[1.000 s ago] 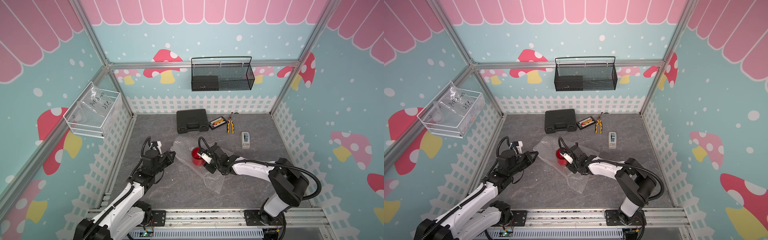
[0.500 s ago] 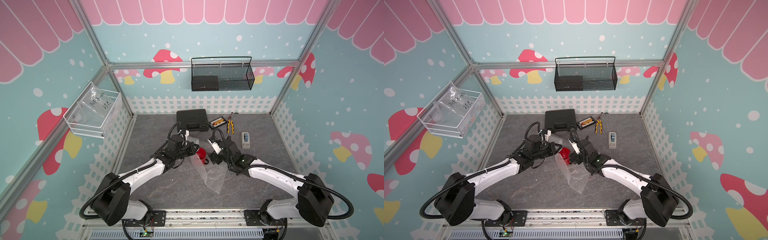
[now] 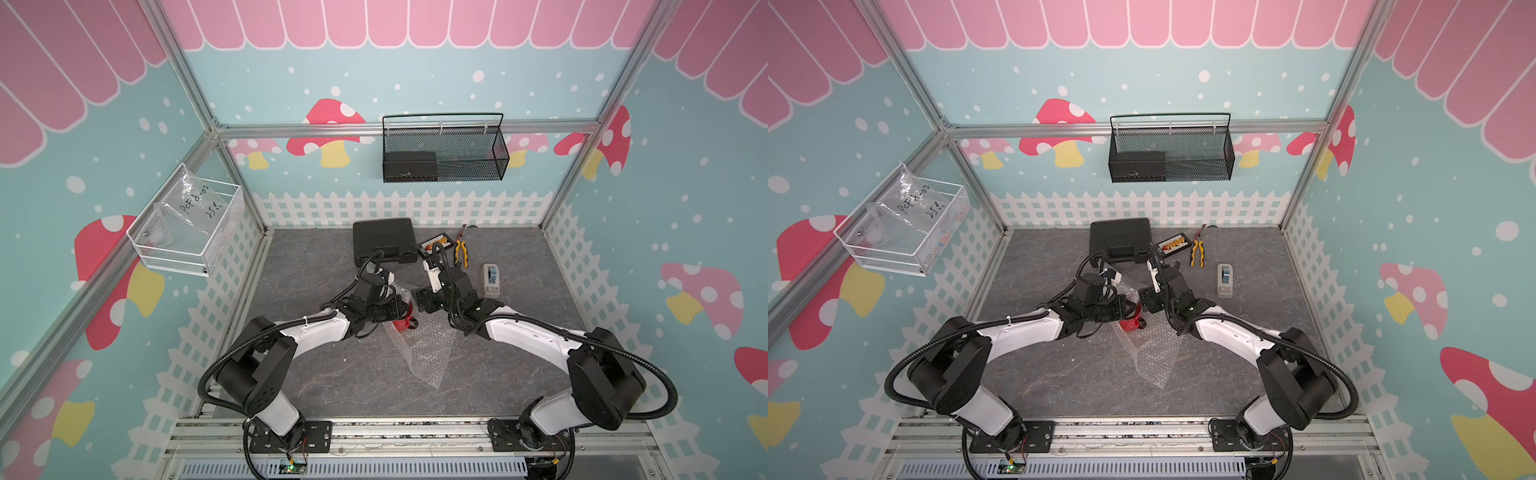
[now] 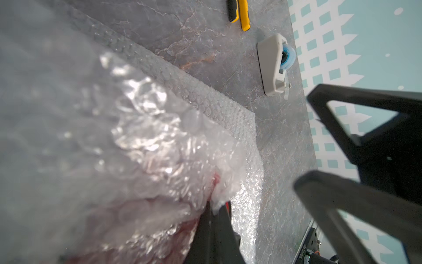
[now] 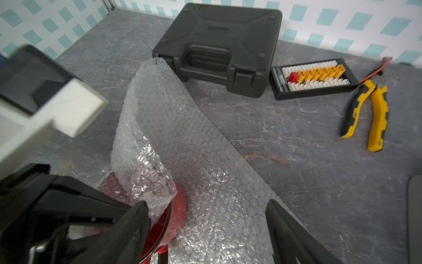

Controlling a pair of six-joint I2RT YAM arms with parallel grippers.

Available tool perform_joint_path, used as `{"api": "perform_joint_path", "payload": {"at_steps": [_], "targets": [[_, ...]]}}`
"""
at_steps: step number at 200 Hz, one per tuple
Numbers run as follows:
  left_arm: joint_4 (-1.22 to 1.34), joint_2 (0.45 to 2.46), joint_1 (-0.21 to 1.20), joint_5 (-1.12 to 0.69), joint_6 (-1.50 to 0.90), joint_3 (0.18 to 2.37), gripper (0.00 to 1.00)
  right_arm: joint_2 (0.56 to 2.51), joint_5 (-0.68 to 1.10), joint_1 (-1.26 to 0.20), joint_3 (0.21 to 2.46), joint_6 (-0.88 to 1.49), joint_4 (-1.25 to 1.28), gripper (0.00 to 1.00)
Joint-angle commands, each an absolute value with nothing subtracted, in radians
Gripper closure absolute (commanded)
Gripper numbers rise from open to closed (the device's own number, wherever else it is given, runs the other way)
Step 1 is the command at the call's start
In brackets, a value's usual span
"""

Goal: Wrap mugs in bubble wrap
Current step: Wrap the mug in bubble wrap.

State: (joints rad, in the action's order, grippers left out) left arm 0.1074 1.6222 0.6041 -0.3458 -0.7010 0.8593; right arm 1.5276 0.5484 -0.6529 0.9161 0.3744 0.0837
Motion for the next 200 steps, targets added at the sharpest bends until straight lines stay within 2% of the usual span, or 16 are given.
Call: {"api": "perform_joint_path", "payload": {"at_steps": [1, 31, 72, 111, 128, 153, 175, 200], "targets": [[0.121, 1.629, 0.621, -0.375, -0.663, 0.872, 0.99, 1.573, 0.602, -0.643, 0.949, 0.437, 0.113, 0.17], [0.106, 1.631, 0.628, -0.380, -0.647, 0.871, 0.97, 1.634, 0.653, -0.643, 0.971, 0.435, 0.114, 0.19], [0.080, 1.620, 0.627, -0.372, -0.621, 0.875, 0.95, 1.681, 0.629, -0.641, 0.971, 0.457, 0.098, 0.21], [0.006, 1.507, 0.627, -0.334, -0.607, 0.900, 0.72, 1.671, 0.615, -0.641, 0.928, 0.433, 0.057, 0.25], [-0.051, 1.434, 0.627, -0.308, -0.607, 0.914, 0.66, 1.663, 0.607, -0.643, 0.916, 0.425, 0.058, 0.25], [-0.165, 1.335, 0.605, -0.203, -0.628, 0.893, 0.52, 1.664, 0.605, -0.641, 0.918, 0.418, 0.058, 0.26], [-0.252, 1.319, 0.535, -0.152, -0.653, 0.859, 0.47, 1.661, 0.610, -0.641, 0.920, 0.413, 0.061, 0.26], [-0.269, 1.394, 0.486, -0.250, -0.646, 0.880, 0.43, 1.652, 0.615, -0.643, 0.919, 0.402, 0.062, 0.26]]}}
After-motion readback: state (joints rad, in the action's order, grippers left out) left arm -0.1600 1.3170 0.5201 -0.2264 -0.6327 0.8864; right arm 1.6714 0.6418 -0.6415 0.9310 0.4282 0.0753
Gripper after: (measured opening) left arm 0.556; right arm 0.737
